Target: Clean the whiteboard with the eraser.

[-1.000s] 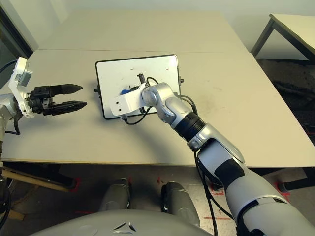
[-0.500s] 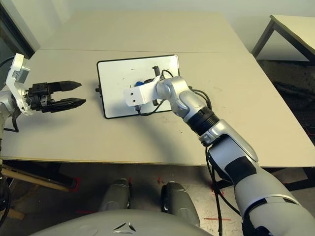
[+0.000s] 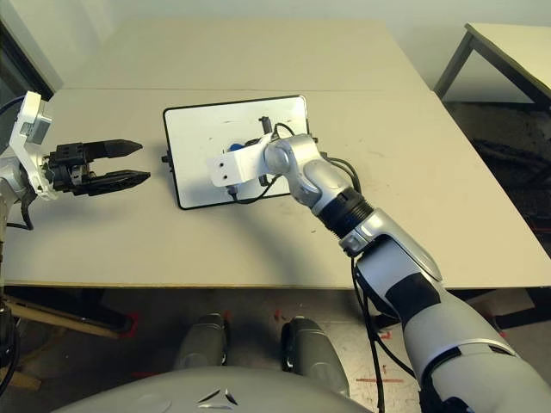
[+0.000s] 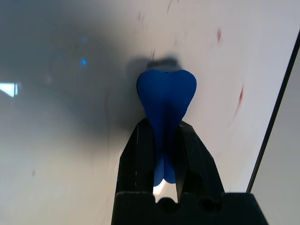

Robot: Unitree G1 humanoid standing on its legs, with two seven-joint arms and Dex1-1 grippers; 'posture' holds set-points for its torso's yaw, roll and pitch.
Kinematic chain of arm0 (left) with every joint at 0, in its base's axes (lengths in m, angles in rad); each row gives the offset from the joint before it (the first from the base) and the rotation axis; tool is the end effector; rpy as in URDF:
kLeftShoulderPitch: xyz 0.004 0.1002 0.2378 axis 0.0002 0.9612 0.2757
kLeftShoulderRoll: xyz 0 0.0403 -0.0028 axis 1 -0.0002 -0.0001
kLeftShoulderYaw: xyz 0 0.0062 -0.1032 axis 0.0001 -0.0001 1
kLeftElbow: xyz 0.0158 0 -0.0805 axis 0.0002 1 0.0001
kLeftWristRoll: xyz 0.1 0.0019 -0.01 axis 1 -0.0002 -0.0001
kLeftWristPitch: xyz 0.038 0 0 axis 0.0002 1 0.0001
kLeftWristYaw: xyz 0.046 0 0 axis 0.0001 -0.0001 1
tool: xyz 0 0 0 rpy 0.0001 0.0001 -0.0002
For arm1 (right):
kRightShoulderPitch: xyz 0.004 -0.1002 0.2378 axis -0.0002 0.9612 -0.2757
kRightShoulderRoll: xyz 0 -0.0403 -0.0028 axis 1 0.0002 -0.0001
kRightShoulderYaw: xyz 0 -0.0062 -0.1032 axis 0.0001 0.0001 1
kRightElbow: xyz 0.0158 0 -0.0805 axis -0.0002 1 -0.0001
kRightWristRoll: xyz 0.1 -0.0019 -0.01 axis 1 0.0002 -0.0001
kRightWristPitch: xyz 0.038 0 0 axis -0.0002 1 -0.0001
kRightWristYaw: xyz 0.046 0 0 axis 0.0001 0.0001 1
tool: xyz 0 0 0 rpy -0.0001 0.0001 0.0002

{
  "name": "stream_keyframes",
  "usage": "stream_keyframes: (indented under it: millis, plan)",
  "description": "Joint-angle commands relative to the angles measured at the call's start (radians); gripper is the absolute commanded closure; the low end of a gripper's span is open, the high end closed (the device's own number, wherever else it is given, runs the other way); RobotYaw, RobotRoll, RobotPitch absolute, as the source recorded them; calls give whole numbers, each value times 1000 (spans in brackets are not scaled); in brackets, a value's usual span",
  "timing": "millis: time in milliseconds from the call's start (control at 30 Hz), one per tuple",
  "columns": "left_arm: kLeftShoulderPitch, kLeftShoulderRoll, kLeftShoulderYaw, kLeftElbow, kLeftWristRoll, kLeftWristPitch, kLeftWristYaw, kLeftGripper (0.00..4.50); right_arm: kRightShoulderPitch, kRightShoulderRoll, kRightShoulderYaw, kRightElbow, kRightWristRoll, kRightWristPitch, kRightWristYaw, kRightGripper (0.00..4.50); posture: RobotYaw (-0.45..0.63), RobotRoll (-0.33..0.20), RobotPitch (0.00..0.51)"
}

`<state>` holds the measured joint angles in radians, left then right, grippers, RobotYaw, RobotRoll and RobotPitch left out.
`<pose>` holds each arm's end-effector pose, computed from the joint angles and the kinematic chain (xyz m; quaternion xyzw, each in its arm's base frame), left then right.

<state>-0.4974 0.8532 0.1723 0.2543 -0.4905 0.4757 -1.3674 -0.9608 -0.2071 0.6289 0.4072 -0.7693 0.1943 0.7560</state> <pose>0.2643 0.3221 0.1962 0.0555 0.0909 -0.5115 0.8527 0.3166 -0.0403 0.1815 -0.6684 -0.0099 0.3899 0.6333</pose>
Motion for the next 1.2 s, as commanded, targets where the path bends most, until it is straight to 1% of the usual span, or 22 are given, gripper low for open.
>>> stream_keyframes:
  millis: [33,333,700,833,1000,1200]
  plan:
    - [-7,0,-16,6,2,-3,-5,0,-16,19,23,27,-8,-4,2,4132,275,0,35]
    - [-8,-3,-18,4,2,-4,-4,0,-15,33,42,35,-12,-11,-1,4132,275,0,37]
    - [-25,-12,-32,15,4,-5,-4,0,29,38,67,-23,-11,-5,50,4132,263,0,40]
    - [-26,-13,-34,15,3,-5,-4,0,9,27,47,-6,-11,8,39,4132,263,0,40]
    - [-31,-13,-38,21,4,-8,-6,0,1,-12,14,10,-1,23,22,4132,253,0,39]
    - [-43,-18,-47,32,7,-12,-9,0,-13,-23,-23,27,15,43,0,4132,246,0,39]
